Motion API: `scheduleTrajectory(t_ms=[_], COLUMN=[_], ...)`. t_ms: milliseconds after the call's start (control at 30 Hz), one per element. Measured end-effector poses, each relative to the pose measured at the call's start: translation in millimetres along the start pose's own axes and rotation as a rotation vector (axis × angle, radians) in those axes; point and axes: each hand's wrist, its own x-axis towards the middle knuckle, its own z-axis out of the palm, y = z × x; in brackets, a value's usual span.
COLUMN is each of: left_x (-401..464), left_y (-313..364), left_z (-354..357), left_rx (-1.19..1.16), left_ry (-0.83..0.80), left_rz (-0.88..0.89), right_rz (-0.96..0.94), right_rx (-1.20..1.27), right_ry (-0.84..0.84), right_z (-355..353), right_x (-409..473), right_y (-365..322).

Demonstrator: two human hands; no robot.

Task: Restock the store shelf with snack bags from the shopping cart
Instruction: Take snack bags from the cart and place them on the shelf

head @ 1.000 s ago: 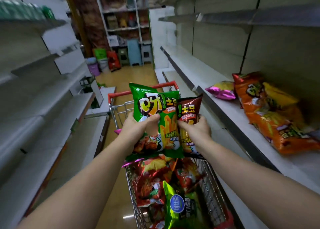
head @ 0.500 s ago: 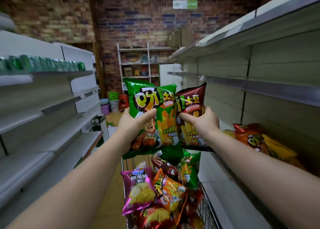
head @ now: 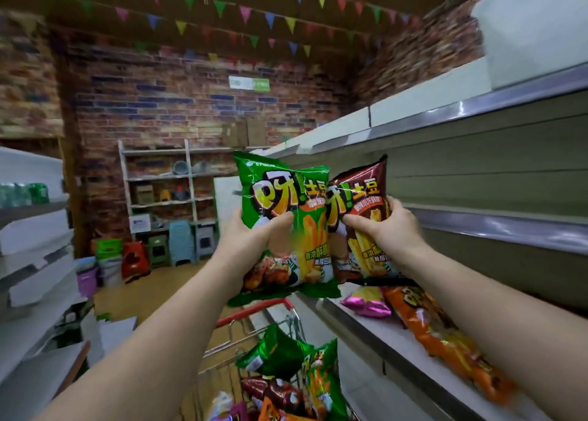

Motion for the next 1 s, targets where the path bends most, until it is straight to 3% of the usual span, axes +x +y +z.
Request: scheduleTrajectory(t_ms=[433, 600, 1000], left_x=[-8, -48, -194], left_y=[50, 88, 180], left_z=[94, 154, 277], left_rx=[-0.259, -0.335, -0.475], left_ry=[-0.506, -0.699, -1.12], left_rz=[0.077, 0.109, 0.088], right_rz=[0.071, 0.098, 0.25], right_rx=[-0.245, -0.295, -0.427], right_ry=[0.498, 0.674, 0.908], right_z=[-133, -208, -385], right_x=[-73, -124, -269], right_y=[-36, -52, -102])
